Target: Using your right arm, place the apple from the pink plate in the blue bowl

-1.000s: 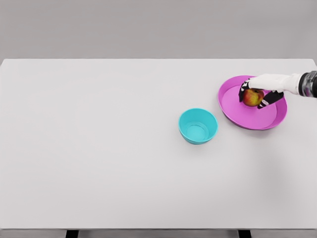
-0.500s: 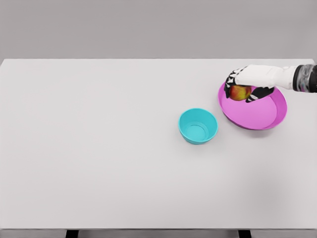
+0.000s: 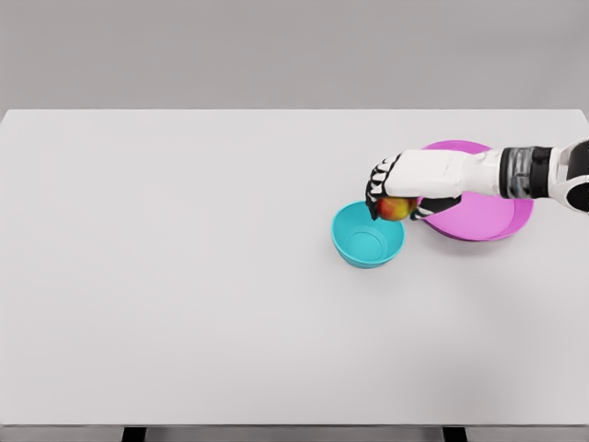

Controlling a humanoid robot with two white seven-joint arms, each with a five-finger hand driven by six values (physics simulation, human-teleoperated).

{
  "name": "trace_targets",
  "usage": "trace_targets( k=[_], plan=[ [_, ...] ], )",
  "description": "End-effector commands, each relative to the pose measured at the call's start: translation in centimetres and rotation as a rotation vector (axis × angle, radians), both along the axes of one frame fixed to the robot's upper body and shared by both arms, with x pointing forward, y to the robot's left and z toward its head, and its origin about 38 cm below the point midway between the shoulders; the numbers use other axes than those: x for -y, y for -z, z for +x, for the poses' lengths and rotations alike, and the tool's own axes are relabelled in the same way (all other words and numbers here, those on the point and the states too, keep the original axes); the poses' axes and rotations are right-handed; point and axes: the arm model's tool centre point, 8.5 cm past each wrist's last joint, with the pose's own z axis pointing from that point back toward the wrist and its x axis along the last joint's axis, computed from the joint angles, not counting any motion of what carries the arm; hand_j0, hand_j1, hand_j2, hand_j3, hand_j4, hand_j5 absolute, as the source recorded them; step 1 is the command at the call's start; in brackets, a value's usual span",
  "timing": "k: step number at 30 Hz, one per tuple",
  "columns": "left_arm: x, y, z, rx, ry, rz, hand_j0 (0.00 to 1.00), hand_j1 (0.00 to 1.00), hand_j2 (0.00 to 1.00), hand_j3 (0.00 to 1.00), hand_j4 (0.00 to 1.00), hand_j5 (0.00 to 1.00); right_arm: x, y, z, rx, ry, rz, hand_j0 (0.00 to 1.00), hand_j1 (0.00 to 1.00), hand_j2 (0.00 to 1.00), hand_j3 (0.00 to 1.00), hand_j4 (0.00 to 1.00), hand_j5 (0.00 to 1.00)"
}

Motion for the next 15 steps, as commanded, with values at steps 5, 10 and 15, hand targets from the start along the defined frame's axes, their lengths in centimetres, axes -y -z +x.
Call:
trace_targets(
  k=[5,10,15],
  plan=[
    [0.0,0.0,0.0,0.0,0.0,0.0,1.0,1.0,1.0,1.0,1.0,1.0,-2.0,1.3,-1.1,-0.033,-0.062,-0.012,0.51,0.51,0.51,0.51,0.51,0.51],
    [0.0,0.0,0.0,0.0,0.0,0.0,1.0,1.0,1.0,1.0,1.0,1.0,-2.3,1.7,-1.0,-0.042,-0.065,-0.014,0.51,0.51,0.51,0.51,0.51,0.51],
    [0.0,0.0,0.0,0.0,0.0,0.0,1.0,1.0,1.0,1.0,1.0,1.0,-2.2,1.6,-1.0,-0.041,-0.064,-0.014,1.0,1.0,1.0,1.0,1.0,1.0]
  ],
)
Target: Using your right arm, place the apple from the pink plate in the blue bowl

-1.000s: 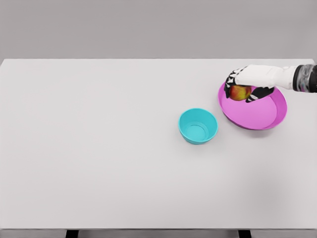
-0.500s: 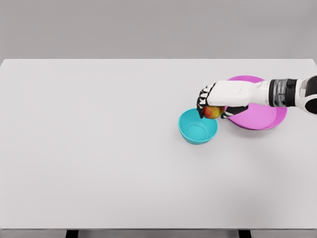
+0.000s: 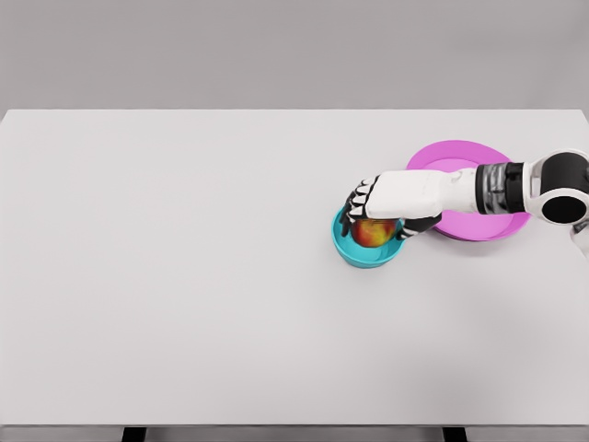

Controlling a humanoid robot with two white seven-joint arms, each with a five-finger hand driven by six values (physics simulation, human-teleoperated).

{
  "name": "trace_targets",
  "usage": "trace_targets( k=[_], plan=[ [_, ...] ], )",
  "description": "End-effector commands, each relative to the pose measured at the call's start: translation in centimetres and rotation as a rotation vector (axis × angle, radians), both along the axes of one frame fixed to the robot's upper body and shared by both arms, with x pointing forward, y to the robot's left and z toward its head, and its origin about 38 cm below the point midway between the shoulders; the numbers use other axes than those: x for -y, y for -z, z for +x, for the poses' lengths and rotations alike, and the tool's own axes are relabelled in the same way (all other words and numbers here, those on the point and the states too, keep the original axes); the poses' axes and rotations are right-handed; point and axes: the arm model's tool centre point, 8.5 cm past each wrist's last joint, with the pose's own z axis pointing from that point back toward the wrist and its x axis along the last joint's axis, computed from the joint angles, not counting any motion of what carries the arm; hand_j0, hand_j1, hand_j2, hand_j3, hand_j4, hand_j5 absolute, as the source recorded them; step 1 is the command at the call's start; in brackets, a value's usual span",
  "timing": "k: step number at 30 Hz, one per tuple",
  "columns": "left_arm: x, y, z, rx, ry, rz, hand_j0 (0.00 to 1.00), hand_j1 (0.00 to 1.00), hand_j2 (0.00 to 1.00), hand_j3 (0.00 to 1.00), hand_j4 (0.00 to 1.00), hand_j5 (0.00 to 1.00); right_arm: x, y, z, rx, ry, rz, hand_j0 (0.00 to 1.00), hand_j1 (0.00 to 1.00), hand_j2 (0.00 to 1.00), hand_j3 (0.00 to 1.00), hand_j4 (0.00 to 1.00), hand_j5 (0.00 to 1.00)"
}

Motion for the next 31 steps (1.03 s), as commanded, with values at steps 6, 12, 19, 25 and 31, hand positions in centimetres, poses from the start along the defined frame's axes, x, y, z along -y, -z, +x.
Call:
trace_targets(
  k=[6,12,19,25,31],
  plan=[
    [0.0,0.0,0.0,0.0,0.0,0.0,1.0,1.0,1.0,1.0,1.0,1.0,0.6,-1.5,0.3,0.031,0.016,0.016,1.0,1.0,1.0,1.0,1.0,1.0],
    [0.0,0.0,0.0,0.0,0.0,0.0,1.0,1.0,1.0,1.0,1.0,1.0,6.6,-8.4,1.7,0.18,0.177,0.125,1.0,1.0,1.0,1.0,1.0,1.0],
    [0.0,0.0,0.0,0.0,0.0,0.0,1.0,1.0,1.0,1.0,1.0,1.0,16.6,-7.0,-1.2,0.201,0.476,0.335,1.0,1.0,1.0,1.0,1.0,1.0],
    [0.0,0.0,0.0,0.0,0.0,0.0,1.0,1.0,1.0,1.0,1.0,1.0,16.0,-4.3,-1.8,0.147,0.486,0.351,1.0,1.0,1.0,1.0,1.0,1.0],
    [0.0,0.0,0.0,0.0,0.003,0.0,1.0,1.0,1.0,1.0,1.0,1.0,15.5,-3.1,-1.9,0.122,0.487,0.361,1.0,1.0,1.0,1.0,1.0,1.0]
  ],
)
